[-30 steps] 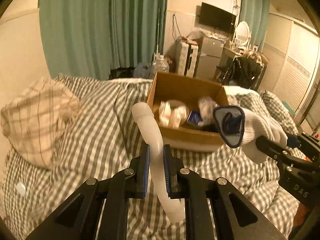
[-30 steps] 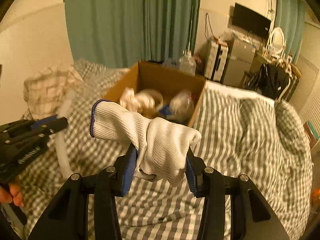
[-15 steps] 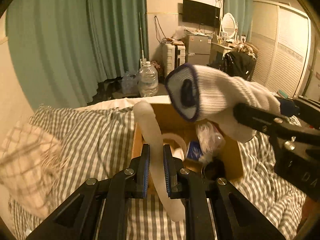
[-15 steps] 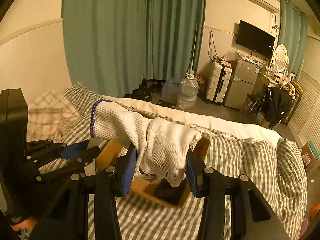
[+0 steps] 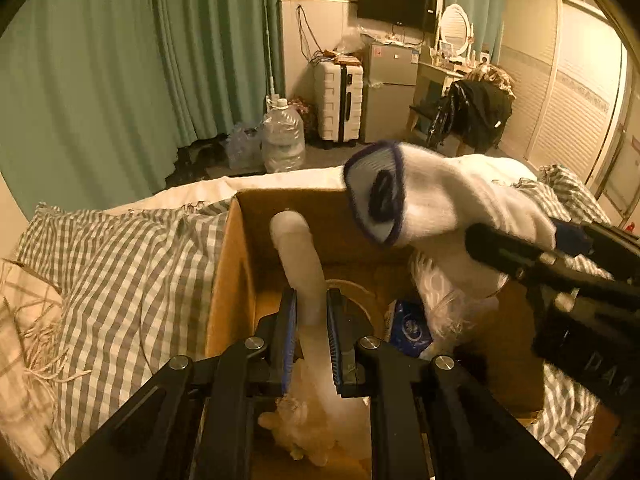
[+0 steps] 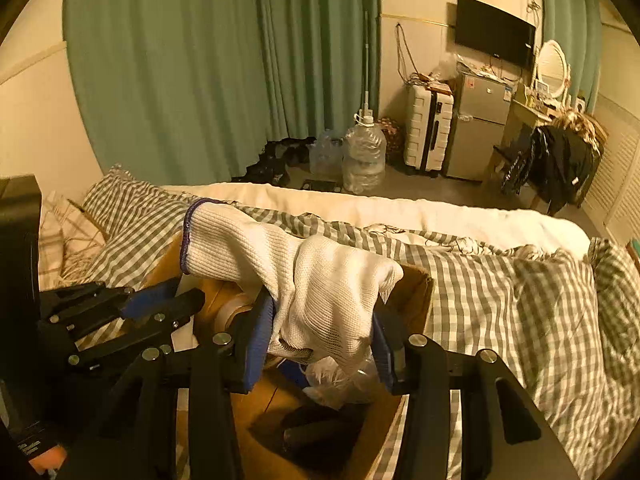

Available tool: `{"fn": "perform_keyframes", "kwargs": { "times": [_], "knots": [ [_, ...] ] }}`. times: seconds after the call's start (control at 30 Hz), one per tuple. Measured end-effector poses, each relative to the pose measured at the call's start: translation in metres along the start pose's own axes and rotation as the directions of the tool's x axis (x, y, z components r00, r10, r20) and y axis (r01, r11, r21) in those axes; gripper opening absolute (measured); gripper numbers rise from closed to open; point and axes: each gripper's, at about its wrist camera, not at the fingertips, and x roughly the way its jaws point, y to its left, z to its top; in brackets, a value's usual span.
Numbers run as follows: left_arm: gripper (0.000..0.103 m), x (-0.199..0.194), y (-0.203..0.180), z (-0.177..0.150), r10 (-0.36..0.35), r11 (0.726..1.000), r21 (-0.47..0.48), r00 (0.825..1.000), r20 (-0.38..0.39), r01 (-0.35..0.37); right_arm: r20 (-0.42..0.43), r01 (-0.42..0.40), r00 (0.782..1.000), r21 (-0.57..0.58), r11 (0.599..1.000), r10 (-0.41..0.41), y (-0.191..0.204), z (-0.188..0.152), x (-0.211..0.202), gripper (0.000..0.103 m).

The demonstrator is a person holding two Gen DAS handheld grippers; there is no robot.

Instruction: Organize objects

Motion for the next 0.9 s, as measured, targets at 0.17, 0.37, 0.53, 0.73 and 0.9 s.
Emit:
{"fn": "perform_keyframes", "kwargs": {
  "times": [0.17,0.37,0.53,0.73,0.9],
  "knots": [
    [0.042,-0.014,-0.001,0.000,0.010,1.000,-0.004,1.000,0.002,-0.010,0.024,-0.015,1.000,0.045,0.999,0.014,-0.009,0.005,-0.013,0.055],
    [0.086,-0.072,-0.001,0.009,0.065,0.998,-0.029,0.994,0.083,-0.063,0.096,-0.010,0.995,0.065,0.998,0.004,-0.010,0.015,-0.062,0.073],
    [0.097,-0.138,-0.004,0.015,0.116,0.993,-0.032,0.982,0.150,-0.112,0.163,0.019,0.986,0.079,0.997,-0.031,-0.014,0.022,-0.128,0.079],
    [0.103,-0.226,-0.006,0.015,0.137,0.990,-0.052,0.957,0.254,-0.128,0.233,0.051,0.971,0.042,0.998,-0.059,-0.012,0.021,-0.218,0.087],
    [0.103,-0.286,-0.013,0.005,0.156,0.988,-0.069,0.931,0.329,-0.140,0.306,0.061,0.949,0.042,0.997,-0.071,-0.009,0.012,-0.286,0.098]
  ]
}}
